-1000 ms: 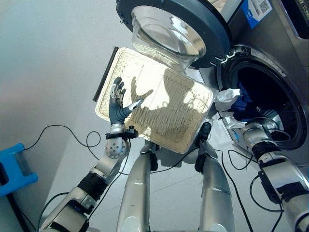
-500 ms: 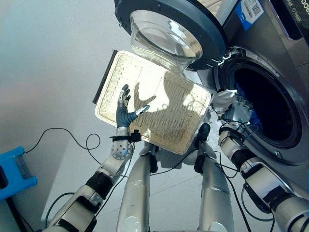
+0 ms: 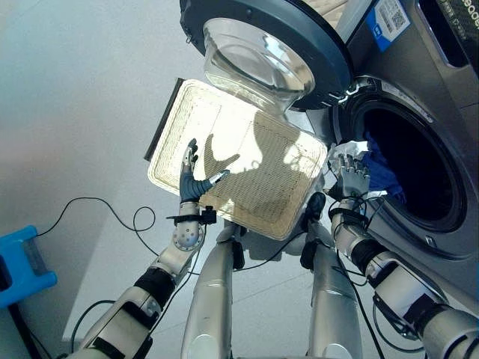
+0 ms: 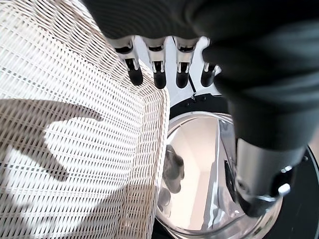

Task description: Put the clothes into the washing machine.

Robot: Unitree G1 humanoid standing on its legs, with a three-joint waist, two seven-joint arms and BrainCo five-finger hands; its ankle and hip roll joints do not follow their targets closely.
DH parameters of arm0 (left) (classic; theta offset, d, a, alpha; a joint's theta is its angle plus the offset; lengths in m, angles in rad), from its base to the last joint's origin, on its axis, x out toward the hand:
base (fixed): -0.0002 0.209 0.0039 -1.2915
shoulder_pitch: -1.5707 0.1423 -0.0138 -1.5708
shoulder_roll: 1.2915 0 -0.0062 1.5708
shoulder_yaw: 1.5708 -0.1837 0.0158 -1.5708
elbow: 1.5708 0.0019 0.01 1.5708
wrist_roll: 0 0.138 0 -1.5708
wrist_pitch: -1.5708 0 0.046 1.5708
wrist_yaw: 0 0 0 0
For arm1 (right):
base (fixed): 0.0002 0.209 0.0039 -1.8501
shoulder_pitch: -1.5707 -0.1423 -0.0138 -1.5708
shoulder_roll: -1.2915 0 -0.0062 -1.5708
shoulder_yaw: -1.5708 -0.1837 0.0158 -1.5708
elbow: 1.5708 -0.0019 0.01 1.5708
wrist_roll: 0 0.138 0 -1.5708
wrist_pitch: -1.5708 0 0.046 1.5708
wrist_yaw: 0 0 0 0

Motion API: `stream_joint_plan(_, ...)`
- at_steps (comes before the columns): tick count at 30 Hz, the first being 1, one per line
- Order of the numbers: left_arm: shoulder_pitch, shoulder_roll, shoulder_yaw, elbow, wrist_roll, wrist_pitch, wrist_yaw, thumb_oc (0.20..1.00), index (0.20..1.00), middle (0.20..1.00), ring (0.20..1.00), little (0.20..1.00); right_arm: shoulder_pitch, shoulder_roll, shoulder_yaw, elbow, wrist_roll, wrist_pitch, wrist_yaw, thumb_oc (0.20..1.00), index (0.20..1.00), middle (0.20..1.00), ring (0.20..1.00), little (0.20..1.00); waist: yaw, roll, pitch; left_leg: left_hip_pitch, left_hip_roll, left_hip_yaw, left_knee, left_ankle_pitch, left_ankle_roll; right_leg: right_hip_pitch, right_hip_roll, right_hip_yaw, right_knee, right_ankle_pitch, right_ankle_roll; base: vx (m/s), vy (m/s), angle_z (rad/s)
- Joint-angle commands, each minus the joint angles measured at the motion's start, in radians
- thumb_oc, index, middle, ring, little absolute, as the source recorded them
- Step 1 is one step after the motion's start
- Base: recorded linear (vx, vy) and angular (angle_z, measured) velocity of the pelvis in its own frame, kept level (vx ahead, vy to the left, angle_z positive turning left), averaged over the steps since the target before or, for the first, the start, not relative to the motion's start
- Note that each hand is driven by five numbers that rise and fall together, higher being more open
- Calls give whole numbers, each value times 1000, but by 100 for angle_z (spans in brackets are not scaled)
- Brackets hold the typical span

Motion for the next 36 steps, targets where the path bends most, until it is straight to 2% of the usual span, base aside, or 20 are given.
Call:
stream_joint_plan(1,-5,-24,32,-32,43,-78,-20,1000,1000,1000,1000,1000,-4,-44,-24,9,91,-36,92,1000,1000,1000,1000,1000,3,31,-29,9,-33,83,-9,-60,-24,-15,4,-64,97,-101,91,0,0,0)
stream_joint_plan(7,-10,-16,36,-83,21,-72,-61,1000,1000,1000,1000,1000,-14,-64,-119,72,266,-81,278,1000,1000,1000,1000,1000,12,29,-29,-10,-30,71,11,-60,-32,-32,-6,-70,113,-97,85,21,-34,0)
stream_joint_plan(11,-17,-13,34,-115,8,-66,-82,1000,1000,1000,1000,1000,-36,-85,-190,118,408,-137,418,1000,1000,1000,1000,1000,20,33,-29,-28,-32,62,29,-63,-36,-48,-15,-74,129,-95,82,16,-19,1)
stream_joint_plan(15,-22,-9,30,-154,3,-46,-78,1000,1000,1000,1000,1000,-65,-116,-219,139,479,-146,469,1000,1000,1000,1000,1000,24,36,-29,-47,-32,58,41,-65,-37,-68,-20,-75,141,-93,80,7,-8,1)
stream_joint_plan(17,-22,-8,29,-157,3,-45,-78,1000,1000,1000,1000,1000,-68,-118,-222,140,485,-145,474,1000,1000,1000,1000,1000,25,37,-29,-49,-32,57,43,-65,-37,-70,-20,-75,142,-93,80,5,-15,1)
stream_joint_plan(18,-24,-2,25,-181,0,-33,-75,1000,1000,1000,1000,1000,-86,-140,-245,155,529,-139,505,1000,1000,1000,1000,1000,27,40,-29,-65,-34,52,53,-68,-38,-87,-23,-74,153,-93,79,14,-36,2)
stream_joint_plan(24,-22,8,7,-237,-4,-17,-55,1000,1000,1000,1000,1000,-169,-221,-265,232,570,-67,645,1000,1000,1000,1000,1000,43,61,-29,-111,-40,38,73,-71,-39,-136,-34,-76,176,-91,75,14,-27,6)
stream_joint_plan(30,-16,25,3,-279,-17,5,-41,1000,1000,1000,1000,1000,-211,-287,-275,272,614,-50,661,1000,1000,1000,1000,1000,53,70,-29,-138,-40,31,90,-73,-40,-164,-43,-76,197,-94,76,10,-22,6)
stream_joint_plan(36,10,46,10,-324,-30,15,-40,1000,1000,1000,1000,1000,-241,-354,-328,277,739,-6,579,1000,1000,1000,1000,1000,55,74,-29,-150,-41,28,97,-80,-41,-180,-38,-71,208,-98,76,7,-6,3)
